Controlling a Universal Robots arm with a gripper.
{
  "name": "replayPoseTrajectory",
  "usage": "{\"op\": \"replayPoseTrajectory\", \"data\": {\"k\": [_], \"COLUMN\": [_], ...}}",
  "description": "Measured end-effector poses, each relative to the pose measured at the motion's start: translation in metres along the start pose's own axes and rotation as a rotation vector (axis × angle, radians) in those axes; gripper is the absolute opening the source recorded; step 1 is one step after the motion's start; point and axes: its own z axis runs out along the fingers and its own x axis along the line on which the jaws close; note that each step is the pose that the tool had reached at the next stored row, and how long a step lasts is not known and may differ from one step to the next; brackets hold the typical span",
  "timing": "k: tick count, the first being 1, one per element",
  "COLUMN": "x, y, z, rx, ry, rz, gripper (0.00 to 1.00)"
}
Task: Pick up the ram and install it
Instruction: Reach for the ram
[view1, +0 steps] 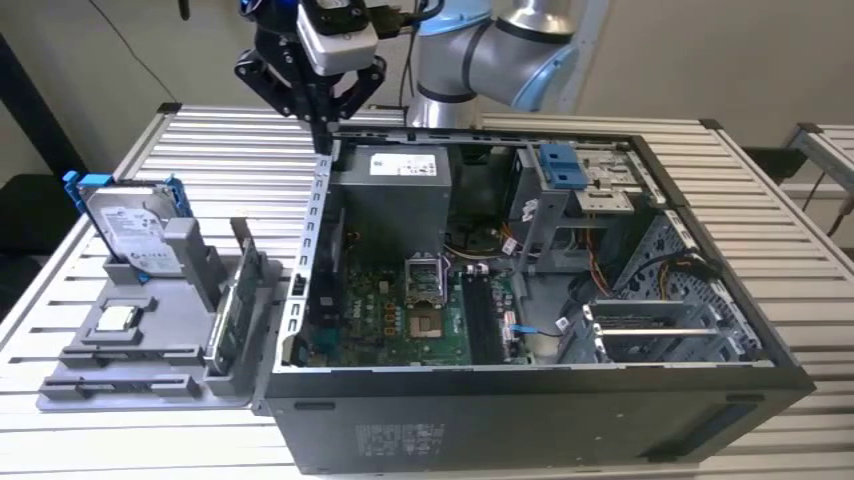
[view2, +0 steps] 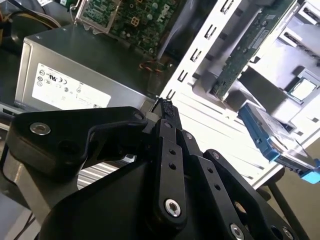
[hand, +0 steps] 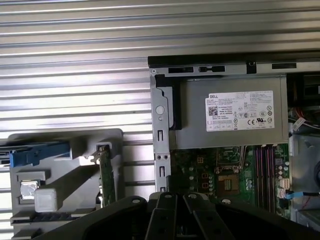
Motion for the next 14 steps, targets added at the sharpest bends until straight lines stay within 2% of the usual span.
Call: {"op": "replayPoseTrajectory", "data": {"k": [6, 14], "x": [0.0063, 0.0194], "y": [-0.0007, -0.0028], "z": [-0.0001, -0.0004], "rx": [0.0, 0.0], "ry": [0.0, 0.0], "rz": [0.0, 0.0], "gripper": [0.11, 0.11]}}
